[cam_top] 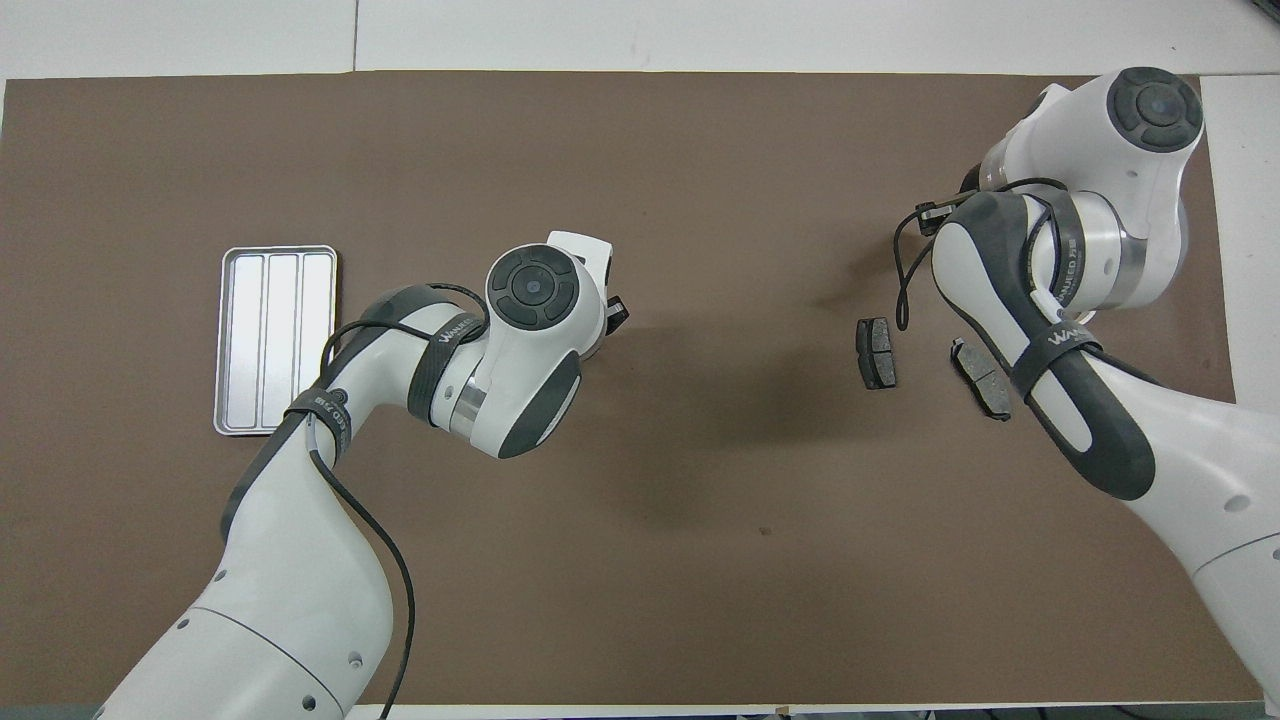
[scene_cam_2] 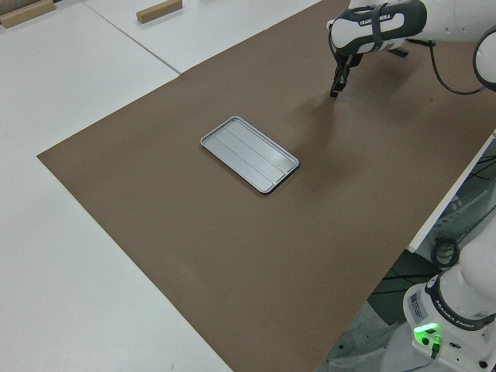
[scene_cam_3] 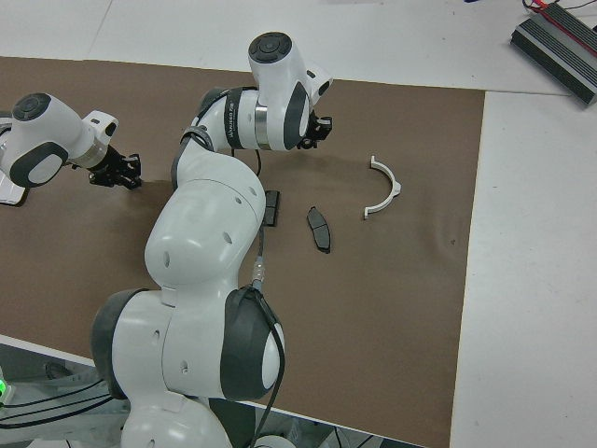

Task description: Place bearing gear from tray to pile

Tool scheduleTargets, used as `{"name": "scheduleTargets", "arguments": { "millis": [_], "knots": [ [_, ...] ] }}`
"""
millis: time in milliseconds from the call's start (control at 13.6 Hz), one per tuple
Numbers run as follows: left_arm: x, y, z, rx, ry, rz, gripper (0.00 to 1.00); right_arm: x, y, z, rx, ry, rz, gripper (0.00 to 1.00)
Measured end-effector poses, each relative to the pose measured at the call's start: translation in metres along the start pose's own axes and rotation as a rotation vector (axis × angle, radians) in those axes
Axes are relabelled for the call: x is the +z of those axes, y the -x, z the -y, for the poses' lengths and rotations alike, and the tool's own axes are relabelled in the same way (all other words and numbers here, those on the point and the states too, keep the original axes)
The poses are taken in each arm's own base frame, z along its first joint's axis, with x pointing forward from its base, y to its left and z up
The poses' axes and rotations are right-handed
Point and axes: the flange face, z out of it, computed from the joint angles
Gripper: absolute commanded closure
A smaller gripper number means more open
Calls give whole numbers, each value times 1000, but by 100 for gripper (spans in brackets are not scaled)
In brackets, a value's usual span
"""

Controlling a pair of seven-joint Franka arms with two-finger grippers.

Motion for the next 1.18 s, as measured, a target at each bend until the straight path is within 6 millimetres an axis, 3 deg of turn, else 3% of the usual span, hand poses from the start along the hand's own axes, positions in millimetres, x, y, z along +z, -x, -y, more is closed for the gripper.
{"name": "scheduleTargets", "arguments": {
  "millis": [74, 295, 442, 516, 663, 810, 958, 1031, 1178],
  "knots": [
    [0, 0, 0, 0, 0, 0, 1, 8, 0, 0, 0, 1, -2, 100],
    [2, -2, 3, 8, -17, -8, 0, 30, 0, 3, -5, 1, -4, 100],
    [-10, -18, 12, -5, -33, -30, 0, 36, -1, 5, -7, 2, -17, 100],
    [-29, -35, 23, -31, -32, -42, 0, 39, -1, 5, -8, 2, -24, 100],
    [-91, -79, 62, -72, -20, -61, 0, 43, 0, 6, -8, 3, -27, 100],
    [-159, -119, 124, -62, -28, -60, 0, 43, 0, 6, -9, 3, -27, 19],
    [-212, -145, 192, -4, -51, -40, 0, 42, 2, 10, -8, -1, -9, 0],
    [-232, -153, 220, 25, -58, -30, 0, 37, 3, 15, 5, -6, 17, 0],
    [-259, -160, 268, 102, -77, 6, 0, 5, 3, 38, 79, -12, 70, 0]
  ]
}}
